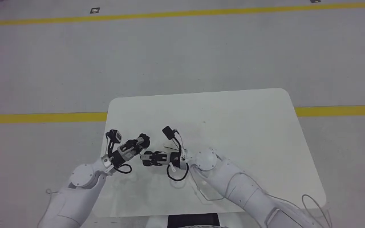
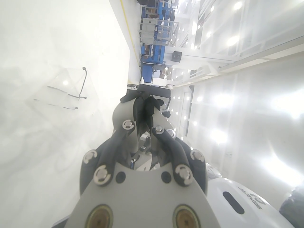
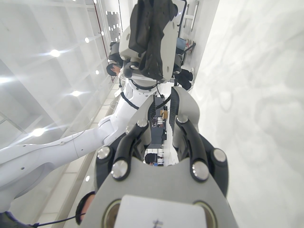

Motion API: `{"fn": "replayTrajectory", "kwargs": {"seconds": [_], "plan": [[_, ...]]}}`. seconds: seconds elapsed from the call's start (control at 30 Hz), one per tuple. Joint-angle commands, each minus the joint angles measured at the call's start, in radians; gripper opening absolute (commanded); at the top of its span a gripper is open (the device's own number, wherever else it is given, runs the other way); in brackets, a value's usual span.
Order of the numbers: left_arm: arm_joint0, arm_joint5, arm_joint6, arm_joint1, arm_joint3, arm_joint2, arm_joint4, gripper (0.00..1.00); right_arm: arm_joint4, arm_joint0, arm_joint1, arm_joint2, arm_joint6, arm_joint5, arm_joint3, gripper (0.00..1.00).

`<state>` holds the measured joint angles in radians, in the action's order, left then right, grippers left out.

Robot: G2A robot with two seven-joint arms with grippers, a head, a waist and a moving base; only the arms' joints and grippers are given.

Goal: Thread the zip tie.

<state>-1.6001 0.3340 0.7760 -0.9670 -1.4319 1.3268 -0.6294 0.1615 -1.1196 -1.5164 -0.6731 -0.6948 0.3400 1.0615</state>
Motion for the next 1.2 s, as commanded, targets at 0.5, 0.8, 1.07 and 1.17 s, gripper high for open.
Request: {"fn": "replayTrajectory", "kwargs": {"seconds": [0.5,0.8,1.07,1.17], "plan": [[-0.003,-0.002,0.008,-0.002,0.001,0.001,0.005,0.0,-0.002,0.004,-0.012,-0.003,-0.008,0.0,-0.012,0.13],[-0.002,-0.001,0.013,-0.003,0.004,0.001,0.005,0.0,-0.004,0.004,-0.017,-0.006,-0.011,0.0,-0.019,0.1],[0.0,-0.001,0.016,-0.005,0.007,0.0,0.003,0.0,-0.009,0.006,-0.021,-0.008,-0.007,0.0,-0.03,0.0],[0.002,0.0,0.016,-0.005,0.01,0.002,0.002,0.0,-0.02,0.007,-0.021,-0.01,-0.005,0.0,-0.03,0.0]]}}
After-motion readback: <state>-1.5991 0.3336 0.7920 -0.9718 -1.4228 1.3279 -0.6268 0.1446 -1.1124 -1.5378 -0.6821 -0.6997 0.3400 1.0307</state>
